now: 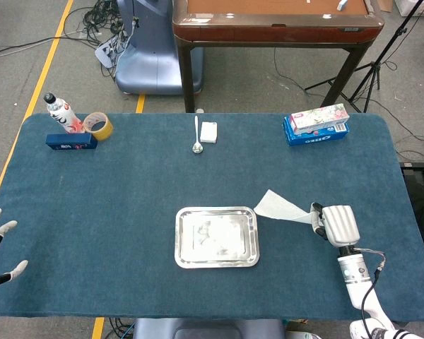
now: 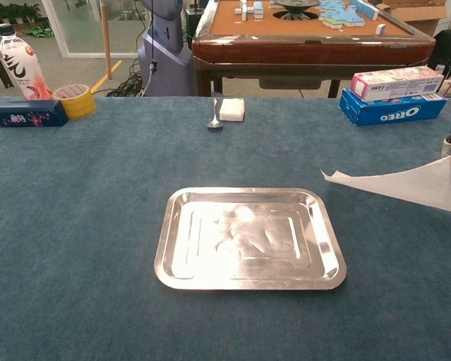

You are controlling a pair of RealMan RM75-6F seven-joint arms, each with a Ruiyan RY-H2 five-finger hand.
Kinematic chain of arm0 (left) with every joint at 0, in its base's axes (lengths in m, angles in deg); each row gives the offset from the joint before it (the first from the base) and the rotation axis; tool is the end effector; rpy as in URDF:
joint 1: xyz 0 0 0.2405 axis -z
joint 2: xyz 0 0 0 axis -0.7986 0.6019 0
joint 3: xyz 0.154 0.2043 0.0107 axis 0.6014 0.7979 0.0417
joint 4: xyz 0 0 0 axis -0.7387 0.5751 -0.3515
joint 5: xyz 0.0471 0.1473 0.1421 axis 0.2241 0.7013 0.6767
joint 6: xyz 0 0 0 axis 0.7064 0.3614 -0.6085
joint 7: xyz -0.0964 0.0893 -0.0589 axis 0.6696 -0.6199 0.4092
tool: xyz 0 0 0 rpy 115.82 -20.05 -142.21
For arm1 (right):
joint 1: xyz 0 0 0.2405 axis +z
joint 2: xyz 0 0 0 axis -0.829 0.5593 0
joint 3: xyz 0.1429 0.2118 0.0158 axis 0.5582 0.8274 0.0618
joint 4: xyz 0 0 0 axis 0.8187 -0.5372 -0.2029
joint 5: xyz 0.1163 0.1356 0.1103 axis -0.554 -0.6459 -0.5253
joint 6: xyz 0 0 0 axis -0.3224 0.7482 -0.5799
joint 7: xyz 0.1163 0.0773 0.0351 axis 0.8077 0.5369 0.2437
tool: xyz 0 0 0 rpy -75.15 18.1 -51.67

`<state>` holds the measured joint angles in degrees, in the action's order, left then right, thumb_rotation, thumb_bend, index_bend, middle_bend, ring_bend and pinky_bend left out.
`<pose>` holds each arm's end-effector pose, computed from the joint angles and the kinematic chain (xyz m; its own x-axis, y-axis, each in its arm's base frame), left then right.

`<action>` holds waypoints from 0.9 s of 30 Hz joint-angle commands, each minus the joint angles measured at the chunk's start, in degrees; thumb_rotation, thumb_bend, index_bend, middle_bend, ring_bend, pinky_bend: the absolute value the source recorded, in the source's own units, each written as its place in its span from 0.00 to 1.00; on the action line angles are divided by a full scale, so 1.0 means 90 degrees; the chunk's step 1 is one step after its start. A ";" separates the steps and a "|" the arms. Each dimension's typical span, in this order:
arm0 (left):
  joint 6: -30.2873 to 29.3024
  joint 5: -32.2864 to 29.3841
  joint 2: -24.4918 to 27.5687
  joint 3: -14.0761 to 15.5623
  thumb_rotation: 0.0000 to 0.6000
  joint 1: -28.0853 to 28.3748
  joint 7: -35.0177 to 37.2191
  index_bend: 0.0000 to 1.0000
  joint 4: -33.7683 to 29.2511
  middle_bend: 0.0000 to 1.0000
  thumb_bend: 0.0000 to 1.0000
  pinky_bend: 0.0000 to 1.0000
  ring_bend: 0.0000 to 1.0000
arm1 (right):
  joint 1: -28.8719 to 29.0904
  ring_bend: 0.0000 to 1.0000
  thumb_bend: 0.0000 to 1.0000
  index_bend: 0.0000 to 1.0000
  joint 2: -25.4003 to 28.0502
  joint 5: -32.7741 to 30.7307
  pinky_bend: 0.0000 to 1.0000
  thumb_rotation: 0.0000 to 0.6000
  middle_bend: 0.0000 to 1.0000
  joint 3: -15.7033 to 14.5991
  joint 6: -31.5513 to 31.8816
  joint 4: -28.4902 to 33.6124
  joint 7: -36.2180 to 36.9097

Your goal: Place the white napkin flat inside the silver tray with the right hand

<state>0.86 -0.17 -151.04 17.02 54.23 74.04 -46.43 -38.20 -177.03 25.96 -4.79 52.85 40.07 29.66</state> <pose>-0.3296 0.1633 0.1789 0.3810 -0.0547 0.9230 0.9231 0.0799 -0.3763 -0.2915 -0.2661 0.0323 0.4155 -0.0227 0.9093 -0.9036 -0.1252 0.4097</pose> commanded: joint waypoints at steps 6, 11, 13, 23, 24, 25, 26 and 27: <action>-0.0003 -0.0009 0.0014 -0.0007 1.00 -0.0004 0.0029 0.21 0.0003 0.00 0.17 0.24 0.00 | 0.0121 1.00 0.68 0.63 -0.0066 0.0131 1.00 1.00 1.00 0.0003 0.0029 0.0223 -0.0119; 0.0000 -0.0024 0.0022 -0.0014 1.00 -0.0008 0.0051 0.21 0.0008 0.00 0.17 0.24 0.00 | 0.0205 1.00 0.68 0.63 -0.0058 0.0287 1.00 1.00 1.00 -0.0031 0.0065 0.0438 -0.0237; -0.0002 -0.0027 0.0026 -0.0016 1.00 -0.0010 0.0054 0.21 0.0009 0.00 0.17 0.24 0.00 | 0.0233 1.00 0.68 0.63 -0.0044 0.0350 1.00 1.00 1.00 -0.0049 0.0080 0.0525 -0.0285; -0.0019 -0.0027 0.0037 -0.0018 1.00 -0.0021 0.0050 0.21 -0.0003 0.00 0.17 0.24 0.00 | 0.0425 1.00 0.68 0.63 0.0140 0.0735 1.00 1.00 1.00 -0.0200 0.0027 0.1060 -0.0565; -0.0017 -0.0030 0.0037 -0.0019 1.00 -0.0021 0.0048 0.21 -0.0004 0.00 0.17 0.24 0.00 | 0.0443 1.00 0.68 0.63 0.0146 0.0768 1.00 1.00 1.00 -0.0209 0.0027 0.1104 -0.0586; -0.0018 -0.0035 0.0038 -0.0022 1.00 -0.0022 0.0047 0.21 -0.0005 0.00 0.17 0.24 0.00 | 0.0465 1.00 0.68 0.63 0.0151 0.0812 1.00 1.00 1.00 -0.0223 0.0023 0.1158 -0.0607; -0.0019 -0.0036 0.0039 -0.0023 1.00 -0.0023 0.0050 0.21 -0.0006 0.00 0.17 0.24 0.00 | 0.0482 1.00 0.68 0.63 0.0159 0.0841 1.00 1.00 1.00 -0.0234 0.0017 0.1202 -0.0627; -0.0020 -0.0037 0.0041 -0.0024 1.00 -0.0023 0.0052 0.21 -0.0007 0.00 0.17 0.24 0.00 | 0.0500 1.00 0.68 0.63 0.0165 0.0869 1.00 1.00 1.00 -0.0243 0.0009 0.1245 -0.0644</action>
<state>0.68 -0.51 -150.67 16.80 54.02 74.52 -46.49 -33.92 -175.66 33.50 -6.83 53.02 50.96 24.09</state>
